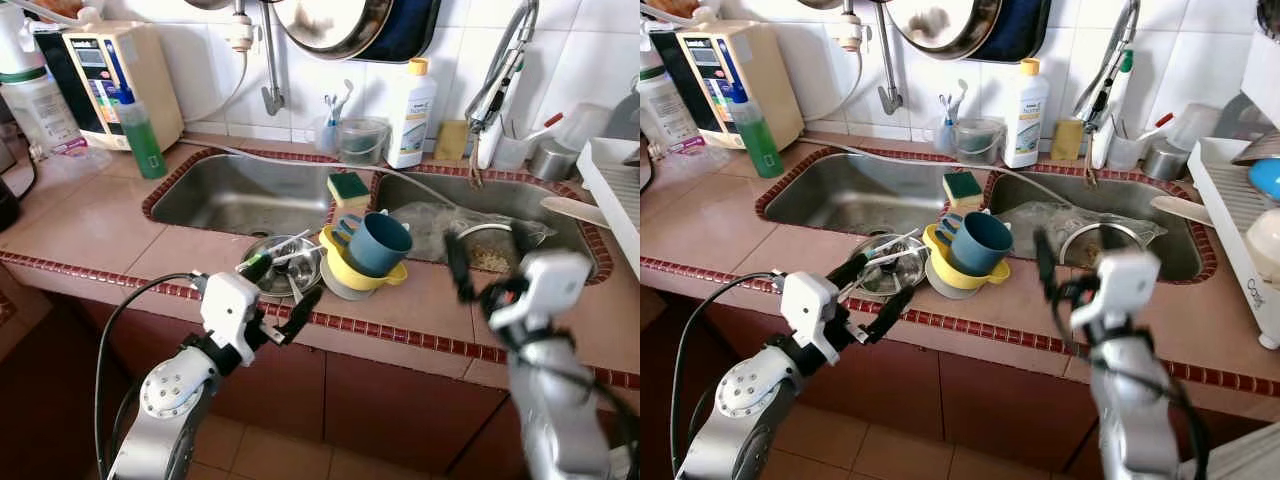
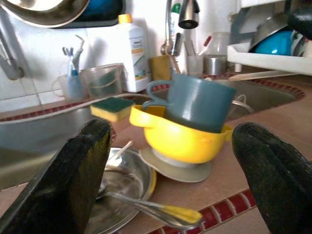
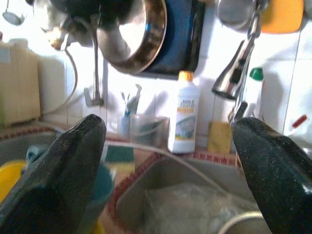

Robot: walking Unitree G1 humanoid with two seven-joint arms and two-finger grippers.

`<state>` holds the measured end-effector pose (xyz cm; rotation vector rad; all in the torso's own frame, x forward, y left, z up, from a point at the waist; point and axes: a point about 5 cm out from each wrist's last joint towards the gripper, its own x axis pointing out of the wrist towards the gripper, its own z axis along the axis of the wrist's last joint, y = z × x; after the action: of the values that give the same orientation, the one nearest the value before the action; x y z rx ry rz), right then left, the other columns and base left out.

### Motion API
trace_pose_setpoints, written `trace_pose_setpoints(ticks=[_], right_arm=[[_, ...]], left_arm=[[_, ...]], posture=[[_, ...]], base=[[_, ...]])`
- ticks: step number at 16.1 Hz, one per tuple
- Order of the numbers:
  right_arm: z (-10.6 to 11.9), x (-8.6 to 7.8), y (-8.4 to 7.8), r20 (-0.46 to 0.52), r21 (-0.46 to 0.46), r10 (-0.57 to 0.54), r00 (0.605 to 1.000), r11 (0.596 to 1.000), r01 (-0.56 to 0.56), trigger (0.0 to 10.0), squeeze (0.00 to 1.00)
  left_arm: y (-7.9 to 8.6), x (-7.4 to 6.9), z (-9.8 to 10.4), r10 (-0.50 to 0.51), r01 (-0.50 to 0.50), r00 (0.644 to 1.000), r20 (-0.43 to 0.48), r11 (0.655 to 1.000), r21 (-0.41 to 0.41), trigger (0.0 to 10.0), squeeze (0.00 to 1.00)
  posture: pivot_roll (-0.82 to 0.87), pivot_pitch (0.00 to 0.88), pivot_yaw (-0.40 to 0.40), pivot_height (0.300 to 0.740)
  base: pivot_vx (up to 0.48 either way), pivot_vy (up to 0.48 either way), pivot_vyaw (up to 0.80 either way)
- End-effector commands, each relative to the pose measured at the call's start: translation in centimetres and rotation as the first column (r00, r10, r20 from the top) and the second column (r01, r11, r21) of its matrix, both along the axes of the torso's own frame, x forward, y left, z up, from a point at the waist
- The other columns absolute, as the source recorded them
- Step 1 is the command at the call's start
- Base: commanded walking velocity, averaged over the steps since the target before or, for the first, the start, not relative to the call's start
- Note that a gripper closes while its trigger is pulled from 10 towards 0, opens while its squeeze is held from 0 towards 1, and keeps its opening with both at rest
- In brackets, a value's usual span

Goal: Kitchen organization

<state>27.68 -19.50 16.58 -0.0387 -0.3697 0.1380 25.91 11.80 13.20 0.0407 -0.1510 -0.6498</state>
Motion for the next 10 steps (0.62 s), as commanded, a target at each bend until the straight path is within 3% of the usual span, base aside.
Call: trace_pose_setpoints(ticks=[1,4,7,10], right_arm=[[0.9,0.4,-0.3,0.005,0.032,0.007,1.0,0.999,-0.008,10.0,0.0],[2.0,2.2,-0.9,-0.028,0.129,0.001,1.0,0.992,0.003,10.0,0.0],[1.6,3.9,-1.3,-0.178,0.213,0.006,0.984,0.976,0.033,10.0,0.0],[1.5,5.3,-1.1,-0.252,0.256,0.061,0.966,0.967,0.006,10.0,0.0]], left_arm=[[-0.4,0.0,1.1,-0.045,0.044,0.998,0.032,0.999,0.026,10.0,0.0],[-1.2,0.0,1.4,-0.059,0.058,0.998,0.012,0.997,0.059,10.0,0.0],[-1.6,0.0,1.8,-0.054,0.054,0.998,-0.02,0.998,0.04,10.0,0.0],[-1.9,0.1,2.3,-0.034,0.035,0.999,-0.035,0.999,0.026,10.0,0.0]], posture=[[-0.17,0.021,0.05,0.74],[-0.16,0.027,0.045,0.74],[-0.15,0.034,0.038,0.74],[-0.15,0.036,0.028,0.74]], base=[[0.0,0.0,0.0],[0.0,0.0,0.0],[0.0,0.0,0.0],[0.0,0.0,0.0]])
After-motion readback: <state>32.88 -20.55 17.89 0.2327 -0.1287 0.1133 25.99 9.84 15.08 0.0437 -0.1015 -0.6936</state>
